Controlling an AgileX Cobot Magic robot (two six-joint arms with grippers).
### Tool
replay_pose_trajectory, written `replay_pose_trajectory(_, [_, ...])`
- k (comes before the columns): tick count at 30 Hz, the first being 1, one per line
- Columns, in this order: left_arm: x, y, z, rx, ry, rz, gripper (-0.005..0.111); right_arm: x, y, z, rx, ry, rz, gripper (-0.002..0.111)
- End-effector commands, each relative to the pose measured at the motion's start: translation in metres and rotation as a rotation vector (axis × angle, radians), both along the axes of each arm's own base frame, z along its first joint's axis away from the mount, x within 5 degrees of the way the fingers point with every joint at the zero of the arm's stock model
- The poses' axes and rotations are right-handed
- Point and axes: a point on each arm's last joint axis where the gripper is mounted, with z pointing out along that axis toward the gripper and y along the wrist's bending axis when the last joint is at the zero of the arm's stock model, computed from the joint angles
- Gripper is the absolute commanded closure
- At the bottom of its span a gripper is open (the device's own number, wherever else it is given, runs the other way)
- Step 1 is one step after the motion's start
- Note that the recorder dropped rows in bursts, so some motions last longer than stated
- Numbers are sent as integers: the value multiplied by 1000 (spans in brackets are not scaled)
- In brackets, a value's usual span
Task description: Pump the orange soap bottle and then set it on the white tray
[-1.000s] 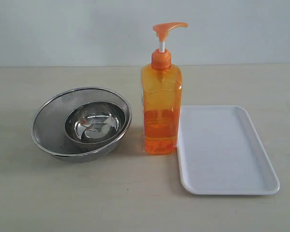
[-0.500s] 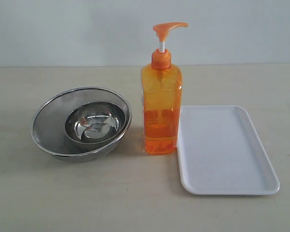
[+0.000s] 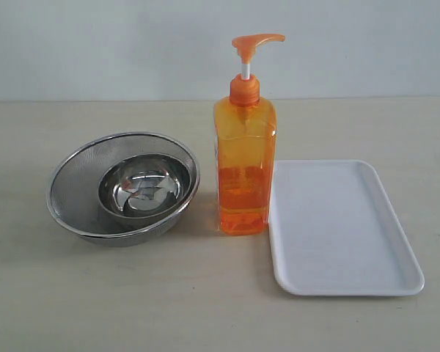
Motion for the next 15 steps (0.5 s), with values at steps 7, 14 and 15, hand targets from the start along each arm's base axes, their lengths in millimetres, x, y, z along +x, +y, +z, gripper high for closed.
replay_pose_trajectory(7, [0, 0, -1, -8, 0, 2, 102, 0, 0, 1, -3, -18, 1, 108])
replay_pose_trajectory(14, [0, 0, -1, -8, 0, 2, 102, 0, 0, 1, -26, -16, 4, 108])
replay_pose_trajectory(15, [0, 0, -1, -8, 0, 2, 102, 0, -1, 1, -37, -14, 4, 108])
